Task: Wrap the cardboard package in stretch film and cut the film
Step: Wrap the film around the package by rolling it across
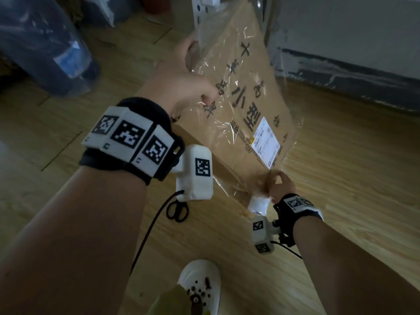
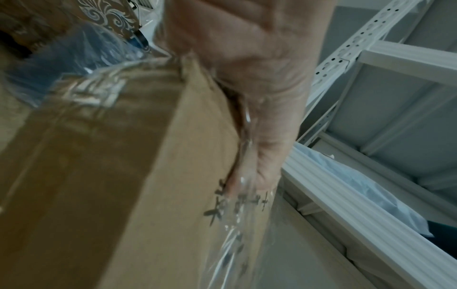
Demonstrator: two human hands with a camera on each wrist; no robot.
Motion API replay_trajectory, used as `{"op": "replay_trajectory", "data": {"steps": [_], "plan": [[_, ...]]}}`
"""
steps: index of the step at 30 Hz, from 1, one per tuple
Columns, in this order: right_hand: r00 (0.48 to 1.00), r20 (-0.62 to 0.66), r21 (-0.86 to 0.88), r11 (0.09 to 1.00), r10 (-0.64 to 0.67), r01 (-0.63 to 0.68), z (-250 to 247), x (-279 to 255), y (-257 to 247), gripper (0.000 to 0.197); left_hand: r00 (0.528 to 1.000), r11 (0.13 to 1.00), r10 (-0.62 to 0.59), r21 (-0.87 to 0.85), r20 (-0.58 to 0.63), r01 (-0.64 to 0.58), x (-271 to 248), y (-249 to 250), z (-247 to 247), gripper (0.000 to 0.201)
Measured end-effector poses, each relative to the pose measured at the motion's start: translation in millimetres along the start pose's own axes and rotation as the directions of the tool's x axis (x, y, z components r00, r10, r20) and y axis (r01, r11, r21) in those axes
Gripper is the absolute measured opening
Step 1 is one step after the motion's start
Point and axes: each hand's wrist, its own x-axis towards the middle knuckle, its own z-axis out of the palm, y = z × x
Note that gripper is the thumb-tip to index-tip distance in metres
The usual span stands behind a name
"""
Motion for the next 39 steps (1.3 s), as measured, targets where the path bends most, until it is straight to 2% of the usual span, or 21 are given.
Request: {"op": "replay_trajectory", "data": {"steps": [5, 8, 12, 15, 18, 20, 24, 29, 30, 32, 33, 36, 39], "plan": [[0.997, 0.076, -0.022, 1.000, 0.023, -0.021, 1.3, -2.3, 2.4, 0.061, 0.999, 0.998, -0.041, -0.044, -0.002, 0.041, 3.0, -11.7, -7.9, 0.107], [0.993, 0.097, -0.116, 0.992, 0.061, -0.049, 3.4, -5.2, 3.7, 0.073, 0.999, 0.998, -0.037, -0.055, -0.019, 0.036, 4.9, -12.8, -7.4, 0.107], [0.999, 0.033, -0.130, 0.991, 0.035, -0.030, 17.0, -10.2, 9.1, 0.063, 0.997, 0.993, -0.070, -0.094, -0.026, 0.067, 6.6, -17.4, -4.5, 0.108], [0.999, 0.003, -0.072, 0.997, 0.039, -0.039, 28.7, -5.6, 18.7, 0.083, 0.996, 0.984, -0.090, -0.155, -0.022, 0.086, 6.7, -26.0, -5.1, 0.106], [0.999, -0.005, -0.036, 0.998, 0.044, -0.044, 33.7, -1.2, 23.2, 0.086, 0.995, 0.982, -0.098, -0.167, -0.027, 0.092, 7.7, -30.7, -7.2, 0.104], [0.996, 0.011, -0.095, 0.992, 0.083, -0.082, 31.7, -1.3, 25.8, 0.078, 0.995, 0.982, -0.095, -0.168, -0.035, 0.087, 8.8, -33.3, -6.4, 0.104], [0.974, 0.071, -0.235, 0.953, 0.214, -0.193, 17.6, -11.6, 28.6, 0.044, 0.994, 0.977, -0.095, -0.196, -0.047, 0.084, 10.2, -32.6, -2.8, 0.096], [0.950, 0.065, -0.168, 0.942, 0.306, -0.292, -7.2, -14.6, 36.3, 0.029, 0.993, 0.974, -0.090, -0.217, -0.079, 0.071, 9.6, -29.1, 2.3, 0.105], [0.951, 0.042, -0.150, 0.943, 0.306, -0.297, -12.6, -16.2, 37.8, 0.035, 0.993, 0.972, -0.096, -0.222, -0.075, 0.077, 8.4, -27.3, 3.5, 0.103], [0.945, 0.015, -0.090, 0.942, 0.327, -0.325, -24.0, -18.8, 40.4, 0.066, 0.992, 0.972, -0.104, -0.219, -0.067, 0.087, 7.1, -25.1, 6.8, 0.098], [0.942, 0.023, -0.070, 0.940, 0.336, -0.334, -29.7, -18.6, 43.1, 0.074, 0.992, 0.971, -0.114, -0.219, -0.059, 0.098, 6.9, -25.0, 9.3, 0.096], [0.928, 0.038, -0.060, 0.928, 0.370, -0.367, -48.2, -19.6, 53.4, 0.076, 0.990, 0.967, -0.134, -0.223, -0.031, 0.124, 3.3, -21.9, 19.7, 0.092], [0.918, 0.001, -0.026, 0.918, 0.396, -0.395, -67.0, -18.0, 69.7, 0.087, 0.989, 0.963, -0.151, -0.228, -0.009, 0.145, 0.6, -15.5, 34.6, 0.087]]}}
